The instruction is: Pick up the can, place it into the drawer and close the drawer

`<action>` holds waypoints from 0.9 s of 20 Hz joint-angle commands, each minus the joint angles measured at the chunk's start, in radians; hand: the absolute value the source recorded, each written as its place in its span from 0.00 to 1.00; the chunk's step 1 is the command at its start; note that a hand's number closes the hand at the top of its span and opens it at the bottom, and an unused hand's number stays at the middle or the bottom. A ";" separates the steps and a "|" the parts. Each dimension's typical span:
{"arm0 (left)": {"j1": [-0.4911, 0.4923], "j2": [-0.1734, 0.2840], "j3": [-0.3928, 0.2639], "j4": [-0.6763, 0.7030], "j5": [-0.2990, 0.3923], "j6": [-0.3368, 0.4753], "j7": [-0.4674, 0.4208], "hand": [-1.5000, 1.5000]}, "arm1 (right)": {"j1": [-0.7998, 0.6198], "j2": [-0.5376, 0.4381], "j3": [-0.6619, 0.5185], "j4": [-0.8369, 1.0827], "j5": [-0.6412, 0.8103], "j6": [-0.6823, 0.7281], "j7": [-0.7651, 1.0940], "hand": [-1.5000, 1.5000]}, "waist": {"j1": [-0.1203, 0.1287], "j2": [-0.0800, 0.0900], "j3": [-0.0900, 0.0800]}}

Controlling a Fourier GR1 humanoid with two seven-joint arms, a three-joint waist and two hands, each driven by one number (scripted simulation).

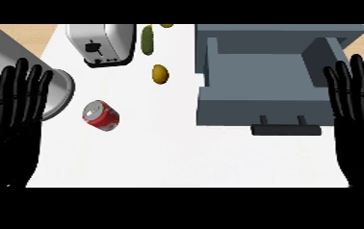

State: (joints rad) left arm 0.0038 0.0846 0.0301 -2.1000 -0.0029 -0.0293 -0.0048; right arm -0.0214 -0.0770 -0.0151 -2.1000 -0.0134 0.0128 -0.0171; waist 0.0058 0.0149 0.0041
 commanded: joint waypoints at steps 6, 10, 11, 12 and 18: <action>-0.066 0.051 0.114 0.016 0.133 -0.049 0.065 0.00 | 0.113 0.016 0.059 -0.072 0.004 0.046 0.021 0.00 | -0.008 -0.016 -0.004; 0.015 0.040 0.062 0.074 0.009 0.041 0.309 0.00 | 0.079 0.019 -0.085 0.026 0.019 -0.103 0.252 0.00 | -0.012 -0.015 -0.003; 0.074 0.063 0.092 0.052 0.042 0.001 0.286 0.00 | 0.132 0.002 -0.093 -0.011 -0.002 -0.073 0.251 0.00 | -0.008 -0.018 -0.004; 0.057 0.098 0.145 -0.023 0.105 -0.007 0.373 0.00 | 0.192 0.014 -0.082 -0.050 -0.007 -0.065 0.232 0.00 | -0.007 -0.019 -0.004; 0.053 0.109 0.159 -0.112 0.127 -0.015 0.479 0.00 | 0.237 -0.032 -0.196 -0.057 -0.104 0.009 0.208 0.00 | -0.007 -0.017 -0.004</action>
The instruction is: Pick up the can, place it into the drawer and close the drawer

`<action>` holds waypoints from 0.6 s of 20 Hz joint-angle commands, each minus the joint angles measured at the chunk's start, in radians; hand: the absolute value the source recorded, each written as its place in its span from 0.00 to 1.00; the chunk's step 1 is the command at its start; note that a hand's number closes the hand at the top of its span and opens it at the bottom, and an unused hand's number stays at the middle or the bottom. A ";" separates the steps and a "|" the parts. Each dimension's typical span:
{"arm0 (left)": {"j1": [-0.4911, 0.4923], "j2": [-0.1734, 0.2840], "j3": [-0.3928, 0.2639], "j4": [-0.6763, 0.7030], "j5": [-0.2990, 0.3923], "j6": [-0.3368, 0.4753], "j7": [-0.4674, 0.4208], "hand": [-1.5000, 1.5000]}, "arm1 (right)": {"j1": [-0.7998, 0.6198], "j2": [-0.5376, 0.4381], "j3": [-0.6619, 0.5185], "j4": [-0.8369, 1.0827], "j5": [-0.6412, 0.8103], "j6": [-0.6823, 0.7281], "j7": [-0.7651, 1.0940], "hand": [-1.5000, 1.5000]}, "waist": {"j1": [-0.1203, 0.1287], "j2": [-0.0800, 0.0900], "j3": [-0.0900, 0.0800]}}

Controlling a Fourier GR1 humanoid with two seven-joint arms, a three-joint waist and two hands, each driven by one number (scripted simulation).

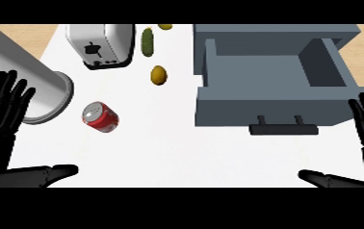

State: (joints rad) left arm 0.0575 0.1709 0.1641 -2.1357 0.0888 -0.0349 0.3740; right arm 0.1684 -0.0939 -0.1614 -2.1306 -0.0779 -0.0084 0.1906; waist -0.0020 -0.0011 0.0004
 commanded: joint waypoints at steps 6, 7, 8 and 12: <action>0.056 0.022 0.086 -0.126 0.082 -0.046 0.100 0.00 | 0.105 -0.010 -0.107 0.049 -0.070 0.123 -0.121 0.00 | 0.002 0.000 0.000; 0.084 -0.006 0.033 -0.195 0.053 -0.022 0.165 0.00 | 0.109 -0.039 -0.165 0.015 -0.156 0.141 -0.067 0.00 | 0.002 -0.001 0.000; 0.059 0.009 0.065 -0.205 0.083 -0.007 0.205 0.00 | 0.125 -0.036 -0.191 0.091 -0.156 0.172 -0.167 0.00 | 0.001 -0.001 0.000; 0.037 0.007 0.171 -0.095 0.193 -0.028 0.148 0.00 | 0.097 -0.022 -0.149 0.014 -0.106 0.135 -0.060 0.00 | 0.003 0.000 -0.001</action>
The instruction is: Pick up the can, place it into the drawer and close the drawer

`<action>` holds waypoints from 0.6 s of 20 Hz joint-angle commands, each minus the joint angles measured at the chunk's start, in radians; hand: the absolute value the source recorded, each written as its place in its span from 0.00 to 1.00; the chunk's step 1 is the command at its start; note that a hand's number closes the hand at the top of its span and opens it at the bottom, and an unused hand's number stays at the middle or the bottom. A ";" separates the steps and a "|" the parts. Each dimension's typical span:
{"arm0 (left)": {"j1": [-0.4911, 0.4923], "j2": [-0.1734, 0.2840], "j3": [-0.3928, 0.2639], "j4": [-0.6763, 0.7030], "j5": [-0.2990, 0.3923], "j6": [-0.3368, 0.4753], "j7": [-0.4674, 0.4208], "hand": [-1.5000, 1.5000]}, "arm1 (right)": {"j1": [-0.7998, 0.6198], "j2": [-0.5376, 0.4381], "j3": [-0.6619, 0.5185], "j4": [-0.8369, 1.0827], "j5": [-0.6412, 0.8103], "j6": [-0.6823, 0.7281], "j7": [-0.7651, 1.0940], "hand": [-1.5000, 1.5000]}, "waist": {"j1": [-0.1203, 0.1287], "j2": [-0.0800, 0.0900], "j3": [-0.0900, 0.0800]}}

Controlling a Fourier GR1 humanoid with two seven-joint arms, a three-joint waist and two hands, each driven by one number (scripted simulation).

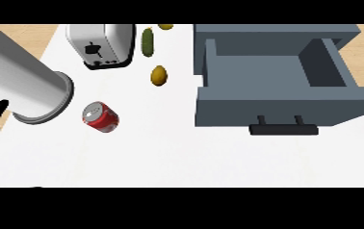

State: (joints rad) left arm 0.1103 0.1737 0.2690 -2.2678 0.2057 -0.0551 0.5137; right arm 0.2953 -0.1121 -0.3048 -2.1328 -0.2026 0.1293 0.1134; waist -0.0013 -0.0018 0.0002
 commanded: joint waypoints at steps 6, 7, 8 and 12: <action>-0.030 -0.039 0.072 0.025 0.156 0.045 0.087 0.00 | 0.111 -0.007 -0.102 -0.059 -0.117 0.112 -0.023 0.00 | -0.005 0.000 0.000; -0.066 -0.015 0.102 0.087 0.179 0.036 0.081 0.00 | 0.093 -0.011 -0.121 -0.019 -0.108 0.109 -0.035 0.00 | -0.005 0.001 0.000; -0.066 -0.056 0.030 0.071 0.097 0.069 0.074 0.00 | 0.075 0.017 -0.091 0.059 -0.058 0.134 -0.111 0.00 | -0.003 0.001 0.000; -0.127 -0.037 0.057 0.117 0.145 0.098 0.122 0.00 | 0.104 -0.031 -0.174 -0.038 -0.169 0.160 0.004 0.00 | -0.006 0.001 0.000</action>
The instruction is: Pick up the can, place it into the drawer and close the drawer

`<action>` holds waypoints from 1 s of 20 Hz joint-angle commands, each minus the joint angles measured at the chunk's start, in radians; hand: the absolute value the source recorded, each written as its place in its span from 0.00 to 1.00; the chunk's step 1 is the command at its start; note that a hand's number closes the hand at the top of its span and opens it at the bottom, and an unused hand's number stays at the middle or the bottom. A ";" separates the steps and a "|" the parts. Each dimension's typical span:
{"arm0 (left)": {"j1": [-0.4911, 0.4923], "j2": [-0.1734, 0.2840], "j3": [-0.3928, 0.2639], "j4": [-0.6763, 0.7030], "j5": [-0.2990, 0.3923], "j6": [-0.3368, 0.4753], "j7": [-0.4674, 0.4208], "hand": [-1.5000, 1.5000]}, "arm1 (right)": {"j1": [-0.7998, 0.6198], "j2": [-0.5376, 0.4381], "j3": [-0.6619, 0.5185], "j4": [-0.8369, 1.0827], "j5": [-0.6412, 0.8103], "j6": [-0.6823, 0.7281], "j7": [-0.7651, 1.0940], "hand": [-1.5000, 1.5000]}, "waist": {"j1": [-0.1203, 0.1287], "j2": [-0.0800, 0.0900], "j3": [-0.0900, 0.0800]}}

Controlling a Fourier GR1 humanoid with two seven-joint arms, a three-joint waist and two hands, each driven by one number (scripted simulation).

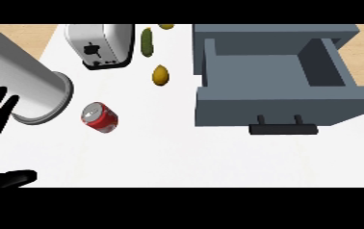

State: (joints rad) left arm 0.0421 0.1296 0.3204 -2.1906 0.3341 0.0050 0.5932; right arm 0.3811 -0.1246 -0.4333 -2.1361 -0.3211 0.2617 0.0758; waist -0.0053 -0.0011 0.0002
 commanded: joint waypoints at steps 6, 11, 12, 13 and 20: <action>-0.030 -0.042 -0.032 0.134 -0.011 0.009 -0.057 0.00 | 0.007 0.008 -0.090 0.057 -0.041 0.080 -0.027 0.00 | 0.001 0.000 0.000; -0.075 -0.059 -0.066 0.251 -0.068 0.026 -0.132 0.00 | 0.050 0.058 -0.087 -0.042 -0.035 0.111 0.006 0.00 | 0.000 0.000 0.000; -0.107 -0.053 -0.078 0.303 -0.078 0.015 -0.150 0.00 | 0.079 0.078 -0.092 -0.023 -0.026 0.136 -0.034 0.00 | -0.003 0.001 0.000; -0.086 -0.085 -0.096 0.346 -0.126 0.021 -0.225 0.00 | 0.060 0.051 -0.100 -0.046 -0.067 0.124 0.028 0.00 | -0.002 0.001 0.000; -0.201 -0.012 -0.034 0.541 -0.112 0.017 -0.269 0.00 | 0.029 0.028 -0.164 -0.024 -0.101 0.154 0.049 0.00 | -0.003 0.001 0.000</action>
State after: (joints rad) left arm -0.0755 0.0713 0.2416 -1.7635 0.2136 0.0206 0.3449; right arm 0.4160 -0.0805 -0.5640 -2.1478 -0.3848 0.4032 0.0902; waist -0.0066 0.0000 -0.0001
